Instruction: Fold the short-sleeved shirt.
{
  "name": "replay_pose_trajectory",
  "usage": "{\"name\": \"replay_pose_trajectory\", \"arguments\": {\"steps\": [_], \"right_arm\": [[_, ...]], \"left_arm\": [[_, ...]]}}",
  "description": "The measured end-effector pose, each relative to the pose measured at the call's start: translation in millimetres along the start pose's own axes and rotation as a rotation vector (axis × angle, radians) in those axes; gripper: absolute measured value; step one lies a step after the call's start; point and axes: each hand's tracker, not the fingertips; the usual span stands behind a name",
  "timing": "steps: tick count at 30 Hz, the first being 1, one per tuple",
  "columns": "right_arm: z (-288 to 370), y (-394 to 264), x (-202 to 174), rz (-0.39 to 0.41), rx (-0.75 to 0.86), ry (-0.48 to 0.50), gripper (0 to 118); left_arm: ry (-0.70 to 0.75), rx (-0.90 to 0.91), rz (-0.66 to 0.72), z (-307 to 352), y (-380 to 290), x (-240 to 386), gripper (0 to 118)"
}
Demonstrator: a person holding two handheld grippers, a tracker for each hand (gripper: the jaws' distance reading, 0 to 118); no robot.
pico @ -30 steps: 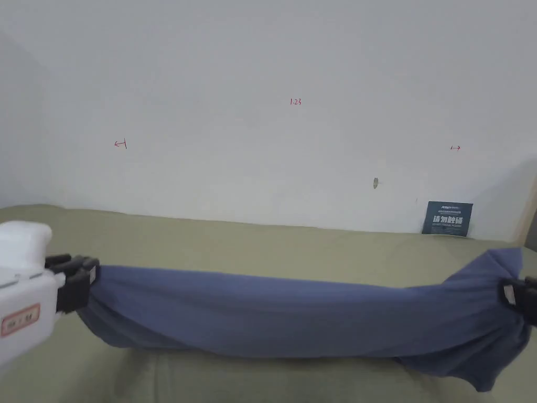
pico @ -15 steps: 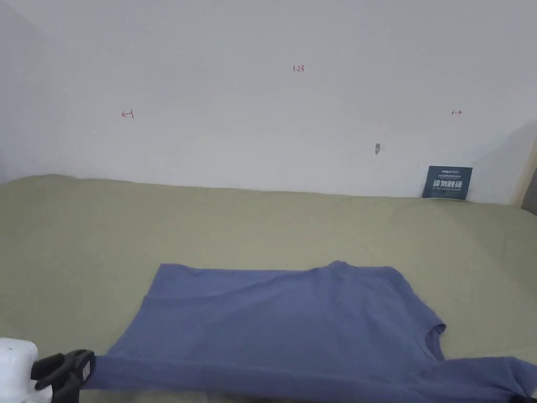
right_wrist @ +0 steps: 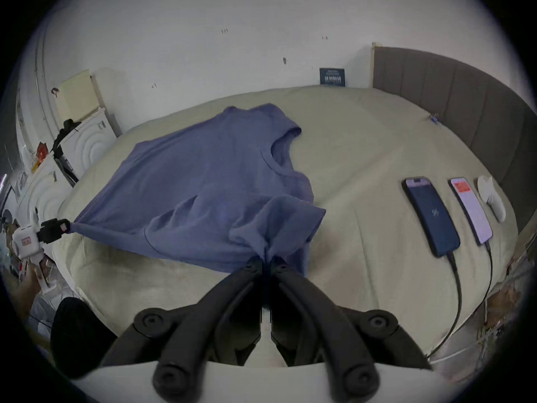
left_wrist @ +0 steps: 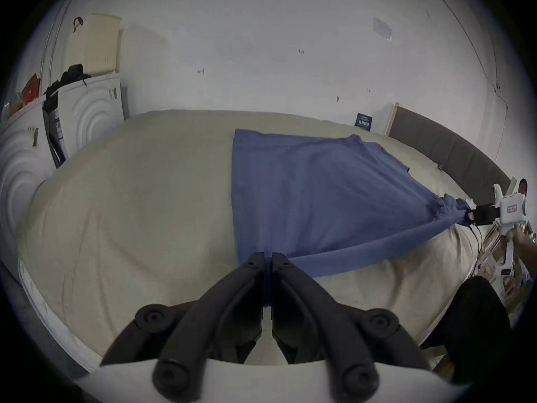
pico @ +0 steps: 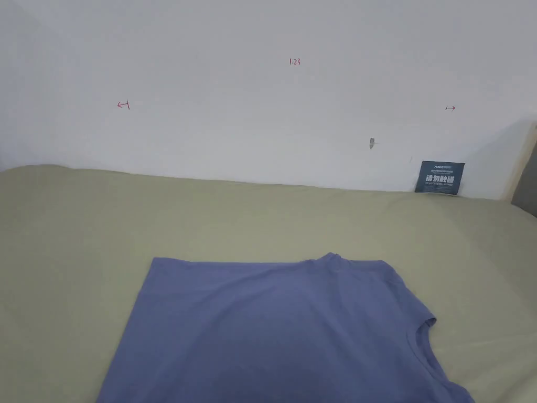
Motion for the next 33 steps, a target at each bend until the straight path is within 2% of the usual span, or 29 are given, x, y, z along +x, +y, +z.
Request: {"name": "replay_pose_trajectory", "arguments": {"steps": [2,3,4,5,6,7,8,9,12,18,20,21,22,23,24,25,26,27,29,33], "right_arm": [[-3.2,-7.1,1.5,0.010,-0.022,-0.004,5],[-4.5,-10.9,2.2,0.015,-0.022,-0.008,11],[-5.5,-12.8,2.7,0.017,-0.024,-0.011,28],[-5.5,-13.3,2.5,0.022,-0.053,-0.041,61],[-4.6,-13.4,2.0,0.022,-0.082,-0.094,85],[-2.5,-12.8,1.9,0.025,-0.095,-0.112,89],[3.8,-11.5,1.7,0.018,-0.081,-0.099,86],[13.8,-10.4,1.7,0.005,-0.024,-0.086,88],[36.3,2.6,-8.5,-0.005,0.062,-0.109,90],[45.4,18.1,-39.1,0.005,0.045,-0.153,92],[41.2,15.2,-46.5,0.008,0.034,-0.154,92],[39.3,12.7,-49.5,0.002,0.001,-0.147,90],[38.5,10.5,-51.6,-0.010,-0.026,-0.135,84],[37.1,6.6,-53.6,-0.019,-0.027,-0.117,61],[36.2,2.8,-55.1,-0.012,-0.033,-0.096,27],[34.2,-0.8,-57.2,-0.001,-0.041,-0.098,0],[33.4,-7.3,-60.4,0.034,-0.032,-0.155,0],[33.9,-12.5,-64.2,0.060,-0.041,-0.161,0],[34.4,-18.0,-66.2,0.102,-0.063,-0.114,0],[31.5,-20.4,-67.1,0.083,-0.058,-0.097,0]], "left_arm": [[-0.003,-0.016,0.021,-1.9,-6.0,-0.8,7],[-0.007,-0.032,0.036,-3.5,-8.1,-1.5,14],[-0.003,-0.047,0.048,-2.8,-9.6,0.1,27],[0.021,-0.060,0.062,1.1,-11.4,2.0,48],[0.040,-0.076,0.078,4.9,-13.0,2.8,59],[0.045,-0.081,0.109,10.1,-15.4,2.8,66],[0.032,-0.080,0.147,15.6,-17.3,3.3,71],[0.016,-0.075,0.167,22.2,-15.2,4.1,73],[0.060,-0.059,0.173,45.8,1.7,19.0,75],[0.106,-0.062,0.149,64.4,28.0,51.6,75],[0.117,-0.062,0.135,65.0,26.7,62.3,71],[0.110,-0.072,0.139,65.2,24.4,65.9,64],[0.086,-0.097,0.159,64.3,21.8,67.8,46],[0.048,-0.126,0.186,62.7,18.0,69.1,9],[0.051,-0.144,0.184,63.7,16.3,70.2,4],[0.056,-0.139,0.173,65.7,14.5,73.8,3],[0.062,-0.145,0.123,68.2,16.5,75.7,2],[0.056,-0.144,0.082,70.1,18.1,76.9,2],[0.061,-0.148,0.070,74.4,14.4,77.9,2],[0.054,-0.174,0.100,73.3,5.1,72.9,2]]}}
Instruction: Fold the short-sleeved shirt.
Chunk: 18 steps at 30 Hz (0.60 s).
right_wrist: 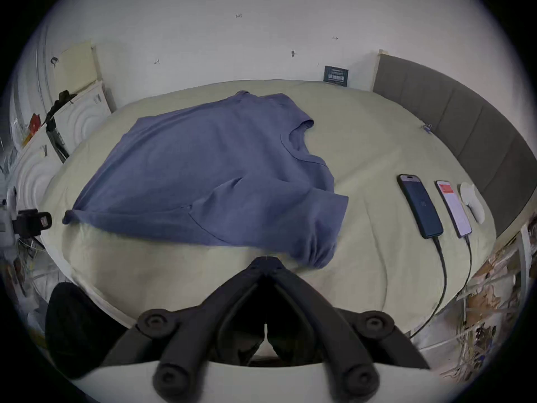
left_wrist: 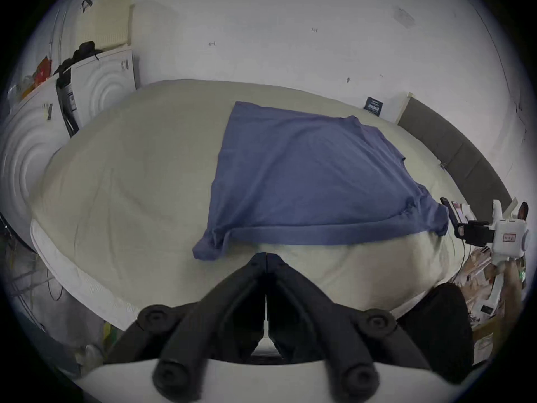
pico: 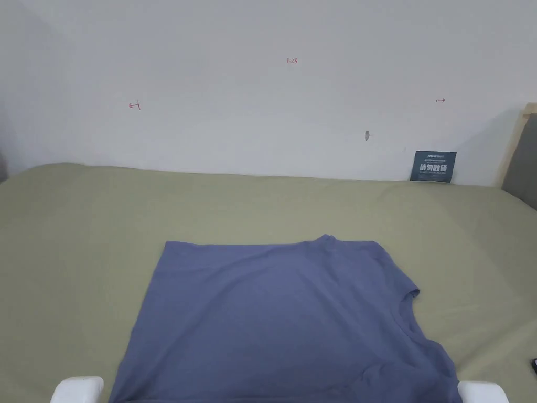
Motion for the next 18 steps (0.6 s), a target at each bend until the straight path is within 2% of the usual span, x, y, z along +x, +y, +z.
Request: {"name": "replay_pose_trajectory", "arguments": {"steps": [4,5,6,7,8,9,12,15,18], "right_arm": [[-3.8,-0.6,2.0,-0.035,-0.024,0.030,0],[-3.7,-1.5,1.7,-0.033,-0.025,0.032,0],[-3.4,1.7,2.5,-0.033,-0.025,0.033,0],[-3.5,1.7,3.1,-0.036,-0.024,0.035,0],[-4.0,1.7,5.0,-0.047,-0.023,0.044,0],[-4.7,2.2,7.3,-0.064,-0.029,0.061,0],[-4.9,5.0,14.0,-0.098,-0.020,0.064,0],[-1.4,7.2,19.8,-0.109,0.000,0.049,0],[0.6,8.4,26.1,-0.134,0.008,0.055,0]], "left_arm": [[0.015,-0.002,0.018,-4.6,-2.8,-7.1,2],[0.005,0.000,0.019,-7.8,-1.9,-9.7,5],[-0.004,0.010,-0.002,-12.3,1.0,-13.3,14],[0.007,0.030,-0.022,-14.7,2.2,-15.6,28],[0.018,0.055,-0.033,-17.6,3.2,-19.1,59],[0.015,0.061,-0.038,-21.7,4.9,-23.6,59],[-0.034,0.046,-0.043,-40.4,8.0,-31.4,90],[-0.019,0.013,-0.093,-56.4,15.4,-31.5,90],[0.002,-0.012,-0.071,-74.8,16.5,-36.1,88]]}}
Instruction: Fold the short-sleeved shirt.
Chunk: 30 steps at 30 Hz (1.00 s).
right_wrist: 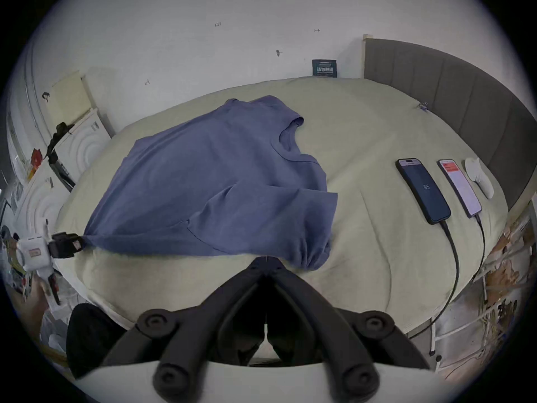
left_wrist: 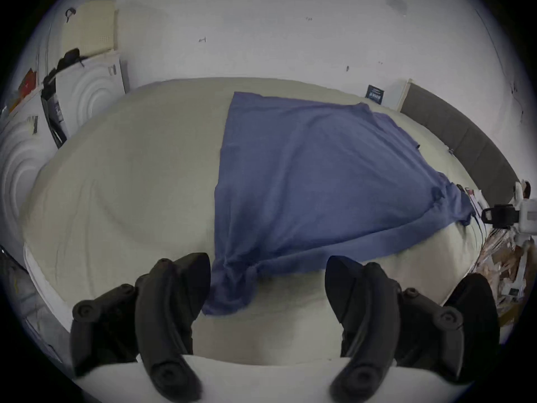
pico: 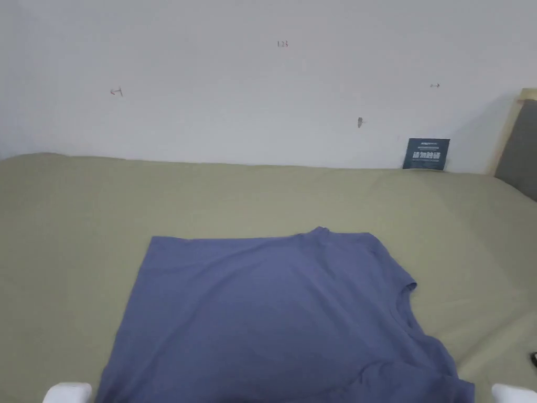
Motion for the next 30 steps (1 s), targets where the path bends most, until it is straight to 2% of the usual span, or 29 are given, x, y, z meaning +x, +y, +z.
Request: {"name": "replay_pose_trajectory", "arguments": {"steps": [1,2,4,6,7,9,10,11,13,16,17,18,19,20,23,28,30], "right_arm": [[-0.4,0.6,1.9,-0.009,-0.003,0.002,0],[-2.1,0.9,3.7,-0.013,-0.008,0.001,0],[-5.8,1.0,6.3,-0.012,-0.023,-0.026,0],[-12.5,2.8,9.5,-0.005,-0.047,-0.071,2],[-15.7,3.9,11.0,-0.007,-0.051,-0.077,12],[-23.0,6.5,17.8,-0.001,-0.057,-0.061,84],[-28.2,7.9,20.0,0.009,-0.081,-0.033,106],[-33.7,9.0,21.5,0.030,-0.106,-0.008,111],[-39.3,9.2,23.5,0.078,-0.077,-0.006,108],[-61.6,11.6,22.6,0.166,-0.114,-0.067,107],[-68.8,12.0,22.0,0.177,-0.123,-0.090,103],[-75.1,12.3,20.8,0.181,-0.124,-0.099,88],[-77.6,13.8,20.5,0.182,-0.134,-0.087,59],[-77.2,14.2,21.2,0.181,-0.144,-0.070,15],[-67.4,10.6,14.5,0.188,-0.059,-0.061,13],[-52.9,7.9,4.4,0.241,-0.036,-0.066,12],[-43.3,11.5,5.0,0.228,-0.006,-0.055,12]], "left_arm": [[-0.012,-0.020,0.025,-6.8,-1.7,-2.6,83],[-0.042,-0.041,0.059,-13.1,-3.4,-6.9,64],[-0.063,-0.014,0.079,-16.2,-4.3,-14.9,16],[-0.087,0.026,0.092,-17.1,-5.1,-20.8,14],[-0.109,0.024,0.093,-18.5,-4.1,-23.4,13],[-0.121,0.026,0.077,-17.2,-1.1,-23.3,9],[-0.123,0.029,0.071,-16.7,-0.4,-23.6,8],[-0.124,0.033,0.069,-15.9,0.0,-24.8,8],[-0.131,0.033,0.077,-15.8,0.2,-25.0,8],[-0.133,0.038,0.090,-16.5,-1.5,-25.1,8],[-0.131,0.038,0.093,-16.9,-1.5,-23.7,8],[-0.131,0.037,0.100,-17.4,-2.0,-23.2,8],[-0.132,0.038,0.105,-17.6,-2.7,-22.8,8],[-0.132,0.039,0.113,-17.7,-3.5,-22.4,8],[-0.135,0.039,0.134,-16.6,-5.3,-19.0,8],[-0.116,0.052,0.138,-12.5,-5.6,-16.4,8],[-0.121,0.062,0.150,-8.7,-4.3,-16.3,8]]}}
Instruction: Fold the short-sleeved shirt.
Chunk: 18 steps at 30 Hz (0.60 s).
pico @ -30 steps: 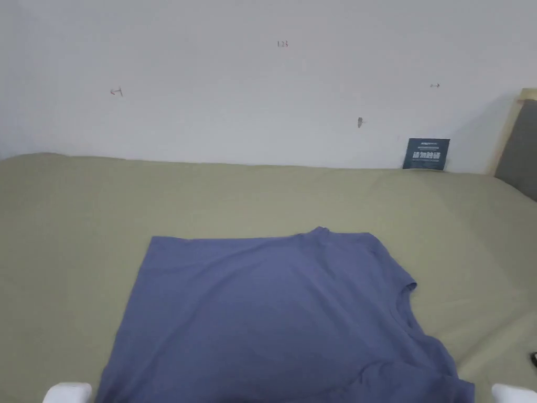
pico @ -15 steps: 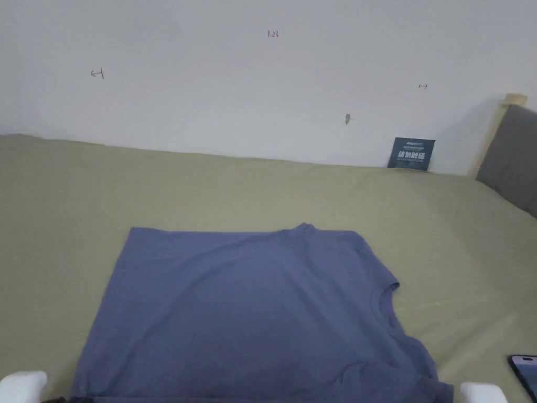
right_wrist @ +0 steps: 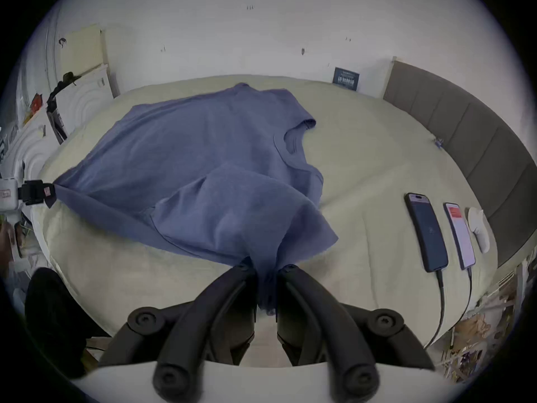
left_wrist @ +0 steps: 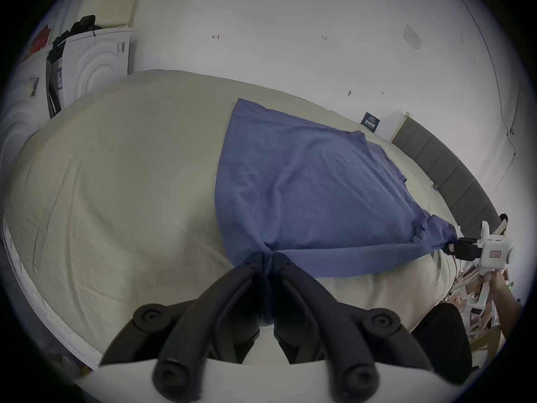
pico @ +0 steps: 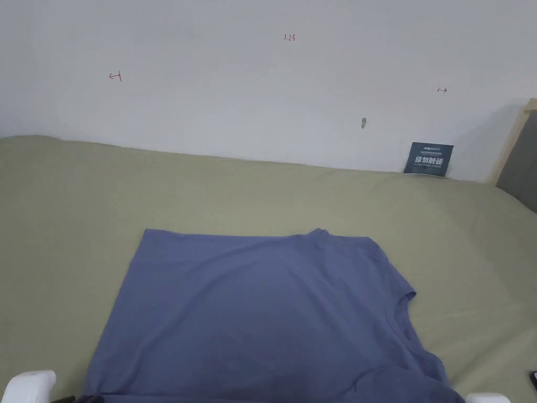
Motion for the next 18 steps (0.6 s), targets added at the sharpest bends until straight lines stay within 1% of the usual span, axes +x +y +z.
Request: {"name": "replay_pose_trajectory", "arguments": {"steps": [2,4,8,10,14,17,18], "right_arm": [[11.1,7.7,2.4,-0.015,0.013,0.021,12],[17.8,17.5,3.0,-0.009,0.018,0.024,12],[20.6,49.7,11.8,-0.016,0.024,0.065,12],[9.9,69.3,17.9,-0.025,-0.020,0.107,12],[-24.8,113.9,31.2,-0.006,-0.065,0.132,12],[-53.3,145.3,37.7,-0.028,-0.109,0.152,12],[-64.1,154.4,40.1,-0.035,-0.143,0.172,12]], "left_arm": [[-0.005,0.017,-0.002,4.4,4.2,0.5,8],[-0.005,0.033,-0.008,7.7,13.6,2.2,8],[-0.010,0.045,0.014,2.8,45.5,3.8,8],[0.009,0.041,0.011,-4.2,63.6,5.1,8],[0.018,0.021,-0.020,-29.4,109.5,4.0,8],[0.027,-0.019,-0.037,-52.6,140.5,5.8,8],[0.054,-0.040,-0.055,-60.5,151.5,8.0,8]]}}
